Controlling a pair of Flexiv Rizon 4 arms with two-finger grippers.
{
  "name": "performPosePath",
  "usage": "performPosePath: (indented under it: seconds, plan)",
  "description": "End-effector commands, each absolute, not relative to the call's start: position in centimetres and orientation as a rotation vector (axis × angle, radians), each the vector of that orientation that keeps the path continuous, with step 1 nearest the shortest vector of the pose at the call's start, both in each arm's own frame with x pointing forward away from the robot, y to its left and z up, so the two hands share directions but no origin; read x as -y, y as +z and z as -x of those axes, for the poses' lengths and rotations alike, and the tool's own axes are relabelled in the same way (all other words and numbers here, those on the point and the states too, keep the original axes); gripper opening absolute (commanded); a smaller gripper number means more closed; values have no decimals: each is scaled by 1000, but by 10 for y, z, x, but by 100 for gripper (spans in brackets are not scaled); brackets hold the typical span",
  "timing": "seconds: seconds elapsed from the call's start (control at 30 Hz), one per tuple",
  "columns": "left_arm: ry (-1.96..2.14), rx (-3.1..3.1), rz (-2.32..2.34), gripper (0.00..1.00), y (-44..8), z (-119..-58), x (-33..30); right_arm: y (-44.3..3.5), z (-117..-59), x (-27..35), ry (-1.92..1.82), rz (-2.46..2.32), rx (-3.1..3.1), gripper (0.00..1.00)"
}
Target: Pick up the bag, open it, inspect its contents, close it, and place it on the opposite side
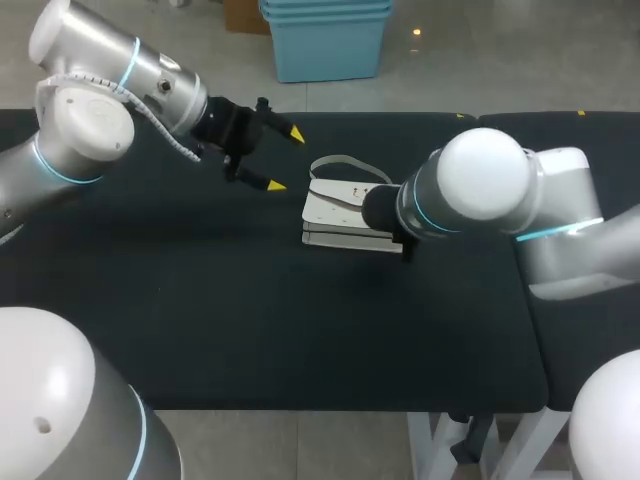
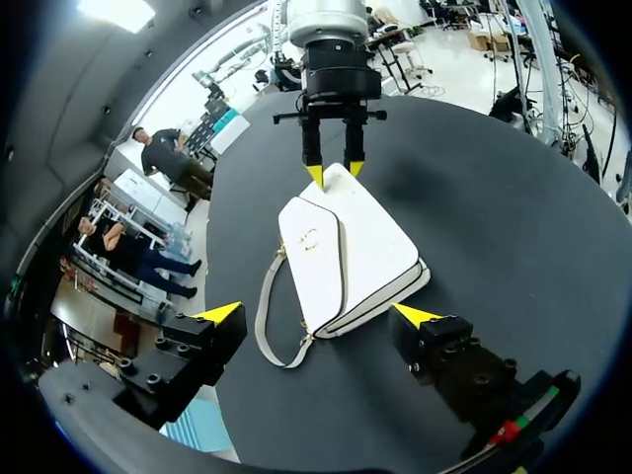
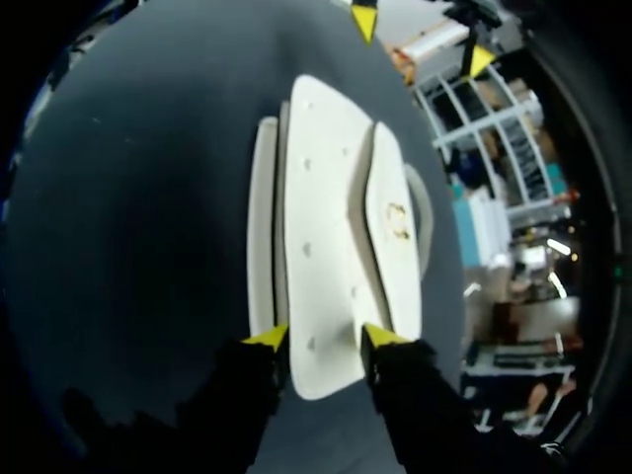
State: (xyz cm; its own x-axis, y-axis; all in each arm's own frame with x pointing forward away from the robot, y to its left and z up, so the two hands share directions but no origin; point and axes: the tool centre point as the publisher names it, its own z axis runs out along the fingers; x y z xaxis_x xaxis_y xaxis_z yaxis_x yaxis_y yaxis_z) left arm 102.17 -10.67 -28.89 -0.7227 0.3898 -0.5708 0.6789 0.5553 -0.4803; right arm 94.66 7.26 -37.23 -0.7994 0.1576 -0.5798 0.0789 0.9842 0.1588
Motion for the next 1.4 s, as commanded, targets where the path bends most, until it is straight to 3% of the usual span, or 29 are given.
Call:
performPosePath:
  seconds: [0.03, 0.13, 0.2, 0.93, 1.0, 1.07, 1.17, 1.27, 1.4]
  plan:
    - [-1000, -2381, -872, 100, -296, -1023, 113, -377, -946, -75, 154, -168, -2447, 35]
    - [-1000, -2379, -884, 100, -299, -1023, 116, -379, -947, -74, 156, -172, -2443, 21]
    - [-1004, -2373, -885, 100, -299, -1023, 117, -379, -947, -74, 156, -175, -2437, 0]
    - [-983, -2158, -1120, 100, -313, -998, 154, -384, -942, -78, 119, -211, -2397, 0]
    - [-974, -2160, -1137, 95, -315, -998, 158, -384, -942, -78, 119, -211, -2397, 0]
    - [-961, -2164, -1153, 80, -319, -1000, 162, -384, -942, -78, 119, -211, -2397, 0]
    - [-951, -2171, -1163, 71, -325, -1004, 166, -384, -942, -78, 119, -211, -2397, 0]
    - [-953, -2179, -1168, 64, -328, -1007, 169, -384, -942, -78, 119, -211, -2397, 0]
    - [-935, -2189, -1191, 64, -336, -1010, 173, -384, -942, -78, 119, -211, -2397, 0]
